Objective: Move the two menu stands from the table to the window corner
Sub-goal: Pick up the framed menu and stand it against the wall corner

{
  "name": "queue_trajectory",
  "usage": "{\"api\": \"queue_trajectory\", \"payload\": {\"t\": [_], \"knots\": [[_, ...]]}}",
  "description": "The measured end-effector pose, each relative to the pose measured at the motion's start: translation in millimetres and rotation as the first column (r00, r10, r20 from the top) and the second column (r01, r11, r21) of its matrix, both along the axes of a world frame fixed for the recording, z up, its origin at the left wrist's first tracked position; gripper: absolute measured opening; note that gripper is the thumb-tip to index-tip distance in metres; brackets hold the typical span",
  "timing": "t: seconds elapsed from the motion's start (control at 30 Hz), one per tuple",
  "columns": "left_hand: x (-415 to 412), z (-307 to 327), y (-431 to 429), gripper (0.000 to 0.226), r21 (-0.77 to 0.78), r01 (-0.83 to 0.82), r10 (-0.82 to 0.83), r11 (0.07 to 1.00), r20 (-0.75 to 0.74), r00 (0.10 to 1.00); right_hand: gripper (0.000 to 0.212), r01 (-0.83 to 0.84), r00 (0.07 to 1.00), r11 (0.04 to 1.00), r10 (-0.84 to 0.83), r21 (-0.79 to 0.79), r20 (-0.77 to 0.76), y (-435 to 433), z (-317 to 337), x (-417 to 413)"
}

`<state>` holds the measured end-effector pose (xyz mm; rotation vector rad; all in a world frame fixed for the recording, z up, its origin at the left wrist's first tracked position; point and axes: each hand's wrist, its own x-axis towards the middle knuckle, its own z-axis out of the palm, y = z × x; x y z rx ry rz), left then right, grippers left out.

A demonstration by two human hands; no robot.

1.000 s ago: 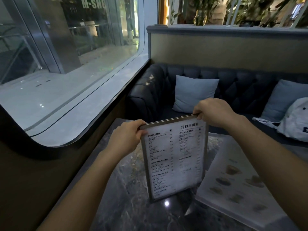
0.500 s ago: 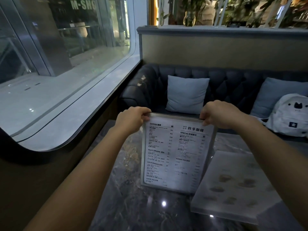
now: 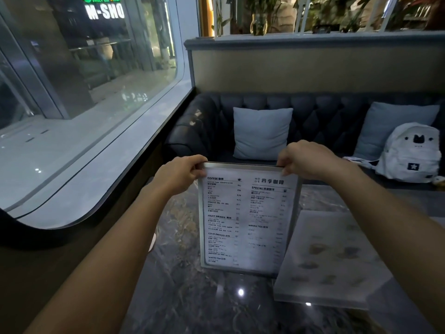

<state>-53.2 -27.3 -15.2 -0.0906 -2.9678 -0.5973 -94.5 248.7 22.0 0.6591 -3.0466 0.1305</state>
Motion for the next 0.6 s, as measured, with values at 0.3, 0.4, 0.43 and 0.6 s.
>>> {"api": "queue_trajectory", "payload": {"t": [0.3,0.4,0.43,0.6], "knots": [[39.3,10.9,41.5,0.043,0.119,0.159,-0.094,0.98,-0.425,0.9,0.029,0.026,1.0,0.943,-0.03,-0.331,-0.006,53.0,13.9,44.6],[56.5,15.3,73.7,0.035,0.249,0.273,-0.163,0.929,-0.386,0.908,0.028,0.073,0.996,0.905,-0.085,-0.42,-0.011,89.6,17.6,67.2],[61.3,14.8,84.4,0.034,0.277,0.304,-0.201,0.911,-0.344,0.917,0.029,0.093,0.994,0.899,-0.107,-0.428,-0.009,102.5,17.9,74.2],[75.4,2.3,131.6,0.03,0.439,0.398,-0.349,0.805,-0.192,0.917,0.041,0.172,0.983,0.862,-0.179,-0.476,0.031,156.0,15.8,109.8]]}}
